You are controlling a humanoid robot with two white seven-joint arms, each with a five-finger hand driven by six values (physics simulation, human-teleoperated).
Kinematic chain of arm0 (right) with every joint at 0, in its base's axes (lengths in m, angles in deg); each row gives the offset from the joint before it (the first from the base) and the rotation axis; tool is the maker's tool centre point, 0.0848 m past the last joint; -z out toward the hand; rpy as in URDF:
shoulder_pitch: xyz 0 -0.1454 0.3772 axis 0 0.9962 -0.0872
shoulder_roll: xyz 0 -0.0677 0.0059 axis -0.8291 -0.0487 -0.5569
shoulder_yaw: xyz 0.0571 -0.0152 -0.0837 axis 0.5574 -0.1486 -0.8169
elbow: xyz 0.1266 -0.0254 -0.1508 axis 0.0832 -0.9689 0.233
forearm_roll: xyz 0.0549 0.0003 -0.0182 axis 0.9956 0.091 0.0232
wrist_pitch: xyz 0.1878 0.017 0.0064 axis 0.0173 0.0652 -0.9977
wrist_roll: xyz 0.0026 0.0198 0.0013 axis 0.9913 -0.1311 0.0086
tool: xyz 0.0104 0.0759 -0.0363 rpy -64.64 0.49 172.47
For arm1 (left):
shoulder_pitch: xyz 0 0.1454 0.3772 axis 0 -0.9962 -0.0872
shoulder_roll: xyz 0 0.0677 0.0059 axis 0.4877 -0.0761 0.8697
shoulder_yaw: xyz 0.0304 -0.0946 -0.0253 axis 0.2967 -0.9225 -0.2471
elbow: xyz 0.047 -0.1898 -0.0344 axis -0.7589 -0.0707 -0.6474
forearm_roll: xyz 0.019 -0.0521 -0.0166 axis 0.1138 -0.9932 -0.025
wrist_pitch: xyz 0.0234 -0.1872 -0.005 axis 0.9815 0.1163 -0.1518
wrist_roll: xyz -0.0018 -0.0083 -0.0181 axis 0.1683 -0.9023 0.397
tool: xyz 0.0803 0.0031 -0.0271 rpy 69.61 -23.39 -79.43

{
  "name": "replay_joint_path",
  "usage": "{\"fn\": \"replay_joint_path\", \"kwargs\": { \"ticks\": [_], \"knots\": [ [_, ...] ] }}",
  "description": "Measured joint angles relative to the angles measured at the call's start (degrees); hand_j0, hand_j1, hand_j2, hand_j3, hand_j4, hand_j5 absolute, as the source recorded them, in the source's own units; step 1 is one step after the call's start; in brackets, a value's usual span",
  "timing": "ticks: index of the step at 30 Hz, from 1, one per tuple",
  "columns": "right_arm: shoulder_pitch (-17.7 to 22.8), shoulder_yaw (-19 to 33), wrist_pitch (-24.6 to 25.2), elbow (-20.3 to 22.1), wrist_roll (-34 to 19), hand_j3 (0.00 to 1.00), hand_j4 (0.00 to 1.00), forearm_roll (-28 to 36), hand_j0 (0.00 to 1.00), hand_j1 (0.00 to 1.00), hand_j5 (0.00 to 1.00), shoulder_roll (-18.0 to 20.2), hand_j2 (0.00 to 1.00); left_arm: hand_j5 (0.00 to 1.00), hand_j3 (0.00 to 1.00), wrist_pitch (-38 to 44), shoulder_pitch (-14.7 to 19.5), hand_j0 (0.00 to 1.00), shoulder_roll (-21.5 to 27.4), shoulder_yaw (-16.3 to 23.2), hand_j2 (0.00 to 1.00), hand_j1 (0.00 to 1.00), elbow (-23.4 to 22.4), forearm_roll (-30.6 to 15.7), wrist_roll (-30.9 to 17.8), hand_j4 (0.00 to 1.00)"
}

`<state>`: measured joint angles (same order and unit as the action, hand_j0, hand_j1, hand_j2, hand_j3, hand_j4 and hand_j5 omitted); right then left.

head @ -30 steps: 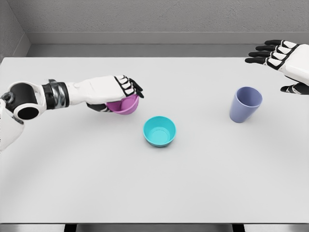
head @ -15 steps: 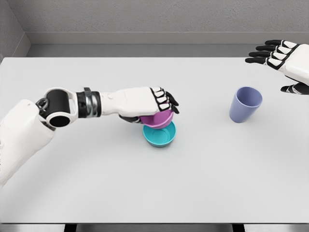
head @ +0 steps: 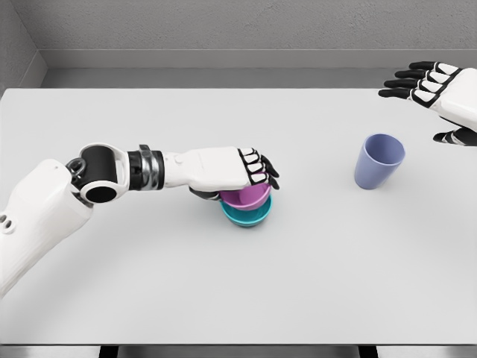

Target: Stacking bowl and cup with both arms

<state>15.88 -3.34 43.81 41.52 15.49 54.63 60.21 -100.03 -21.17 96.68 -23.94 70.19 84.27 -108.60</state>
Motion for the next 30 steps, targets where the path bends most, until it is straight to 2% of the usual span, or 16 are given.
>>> {"fn": "replay_joint_path", "kwargs": {
  "ticks": [4, 7, 9, 10, 11, 12, 30],
  "knots": [
    [0.1, 0.0, 0.0, 0.0, 0.0, 1.00, 1.00, 0.0, 1.00, 1.00, 1.00, 0.0, 1.00, 0.61, 0.61, 0.0, 0.0, 0.61, 0.0, 0.2, 0.61, 0.61, 0.0, 0.1, 0.0, 0.61],
    [0.1, 0.0, 0.0, -0.1, 0.0, 1.00, 1.00, 0.0, 1.00, 1.00, 1.00, 0.0, 1.00, 0.75, 0.75, 0.0, 0.0, 0.75, -0.1, 0.3, 0.75, 0.75, 0.0, 0.2, 0.0, 0.75],
    [0.1, 0.0, 0.0, -0.1, 0.0, 1.00, 1.00, 0.0, 1.00, 1.00, 1.00, 0.0, 1.00, 0.88, 0.88, 0.0, 0.0, 0.88, -0.1, 0.3, 0.88, 0.88, 0.0, 0.2, 0.1, 0.88],
    [0.1, 0.0, 0.0, -0.1, 0.0, 1.00, 1.00, 0.0, 1.00, 1.00, 1.00, 0.0, 1.00, 0.90, 0.90, 0.0, 0.0, 0.90, -0.1, 0.4, 0.90, 0.90, 0.0, 0.3, 0.1, 0.90],
    [0.1, 0.0, 0.0, -0.1, 0.0, 1.00, 1.00, 0.0, 1.00, 1.00, 1.00, 0.0, 1.00, 0.98, 0.98, 0.0, 0.0, 0.98, -0.1, 0.4, 0.98, 0.98, 0.0, 0.3, 0.1, 0.98],
    [0.1, 0.0, 0.0, -0.1, 0.0, 1.00, 1.00, 0.0, 1.00, 1.00, 1.00, 0.0, 1.00, 1.00, 1.00, 0.1, 0.0, 1.00, -0.1, 0.4, 1.00, 1.00, 0.0, 0.3, 0.1, 1.00],
    [0.1, 0.0, 0.0, -0.1, 0.0, 1.00, 1.00, 0.0, 1.00, 1.00, 1.00, 0.0, 1.00, 1.00, 1.00, 0.0, 1.0, 1.00, 0.1, 0.2, 1.00, 1.00, 0.5, -0.2, 0.4, 1.00]
  ]
}}
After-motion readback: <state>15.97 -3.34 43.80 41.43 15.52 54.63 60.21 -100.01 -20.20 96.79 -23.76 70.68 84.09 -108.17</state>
